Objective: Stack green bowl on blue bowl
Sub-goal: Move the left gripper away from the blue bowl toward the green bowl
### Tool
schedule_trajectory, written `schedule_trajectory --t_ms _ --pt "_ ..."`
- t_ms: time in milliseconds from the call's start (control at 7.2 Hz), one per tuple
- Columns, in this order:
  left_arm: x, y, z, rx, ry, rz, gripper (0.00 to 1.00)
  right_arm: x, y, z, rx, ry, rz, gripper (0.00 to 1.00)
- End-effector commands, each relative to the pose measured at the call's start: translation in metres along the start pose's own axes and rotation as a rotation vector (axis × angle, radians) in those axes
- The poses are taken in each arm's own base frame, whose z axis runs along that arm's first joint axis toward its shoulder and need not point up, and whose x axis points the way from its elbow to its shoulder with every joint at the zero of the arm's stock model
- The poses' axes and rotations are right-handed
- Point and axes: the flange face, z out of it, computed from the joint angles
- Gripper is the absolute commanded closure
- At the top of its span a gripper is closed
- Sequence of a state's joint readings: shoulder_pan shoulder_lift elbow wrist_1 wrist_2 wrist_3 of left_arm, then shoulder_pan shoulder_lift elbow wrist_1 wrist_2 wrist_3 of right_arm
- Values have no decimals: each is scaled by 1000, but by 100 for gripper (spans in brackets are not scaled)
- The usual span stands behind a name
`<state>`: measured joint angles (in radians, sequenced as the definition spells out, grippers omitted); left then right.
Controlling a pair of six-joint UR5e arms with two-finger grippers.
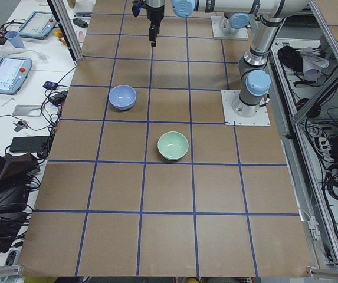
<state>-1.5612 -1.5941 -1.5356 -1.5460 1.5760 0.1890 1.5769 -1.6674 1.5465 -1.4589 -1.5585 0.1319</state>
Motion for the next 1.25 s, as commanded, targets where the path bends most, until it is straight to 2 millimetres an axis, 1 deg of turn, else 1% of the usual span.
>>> schedule_trajectory --t_ms 0,278,556,694,833,972,1111 --pt "-3 1 -2 0 -1 3 0 0 0 0 0 0 0 0" --pt "-5 1 0 -10 -4 0 0 0 0 0 2 0 0 0" --pt "-7 2 -3 -5 -8 -3 0 0 0 0 0 0 0 0" --pt "-21 0 4 -19 -6 -27 0 0 0 0 0 0 0 0" --pt "-57 0 6 -23 -4 -87 0 0 0 0 2 0 0 0" --pt "-95 4 9 -29 -4 -108 0 0 0 0 2 0 0 0" --pt "-128 7 16 -44 1 -125 0 0 0 0 0 0 0 0"
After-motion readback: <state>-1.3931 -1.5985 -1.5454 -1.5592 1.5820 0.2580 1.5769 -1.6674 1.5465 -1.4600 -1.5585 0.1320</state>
